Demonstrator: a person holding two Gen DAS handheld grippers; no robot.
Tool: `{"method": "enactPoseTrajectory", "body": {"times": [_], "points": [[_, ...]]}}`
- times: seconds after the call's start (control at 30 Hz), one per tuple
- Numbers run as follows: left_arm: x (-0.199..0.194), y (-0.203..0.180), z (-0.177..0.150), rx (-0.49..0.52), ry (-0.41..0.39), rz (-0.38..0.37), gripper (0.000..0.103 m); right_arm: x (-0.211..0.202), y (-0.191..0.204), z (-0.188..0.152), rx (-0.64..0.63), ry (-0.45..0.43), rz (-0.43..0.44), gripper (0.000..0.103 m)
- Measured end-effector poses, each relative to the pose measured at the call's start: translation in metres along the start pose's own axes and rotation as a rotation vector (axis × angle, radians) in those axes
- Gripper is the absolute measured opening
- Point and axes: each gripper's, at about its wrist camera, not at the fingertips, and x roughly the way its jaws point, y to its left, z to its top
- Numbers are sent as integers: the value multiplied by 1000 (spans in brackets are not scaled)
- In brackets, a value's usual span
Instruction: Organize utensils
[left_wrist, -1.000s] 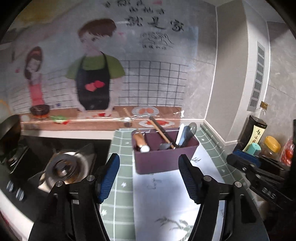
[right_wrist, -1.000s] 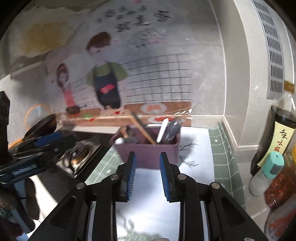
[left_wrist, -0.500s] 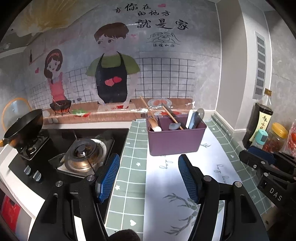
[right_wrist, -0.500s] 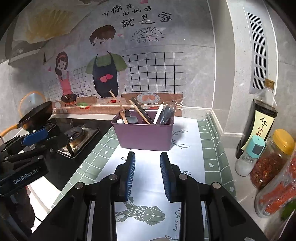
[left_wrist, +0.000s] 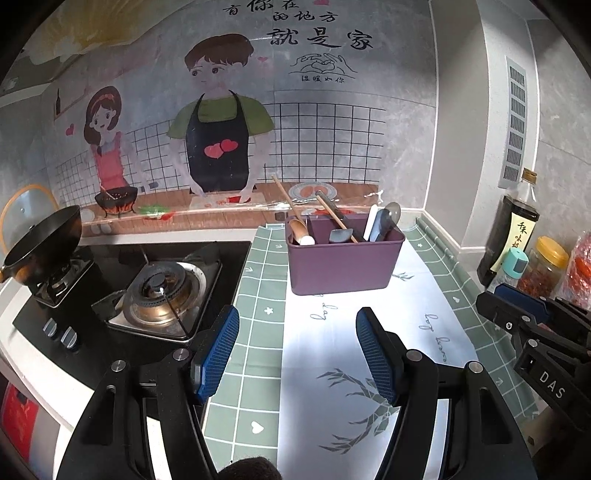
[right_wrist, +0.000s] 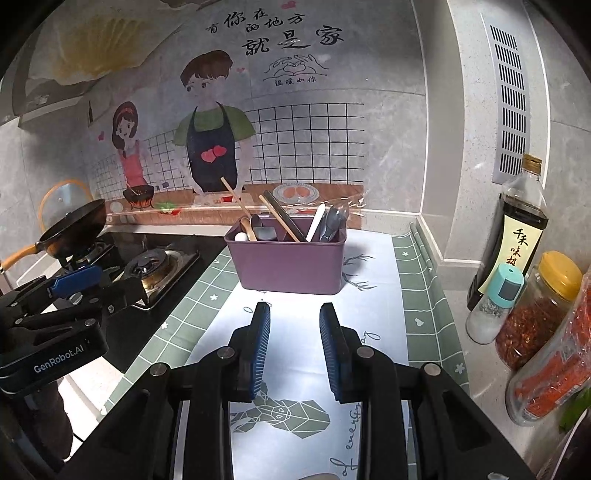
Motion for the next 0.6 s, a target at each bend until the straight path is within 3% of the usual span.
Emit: {"method": "enactPoseTrajectory", "body": {"times": [0.6], "points": [[-3,-1,-3,-1,9,-12,66,-4,2,-1,4,-9,-10,28]]}}
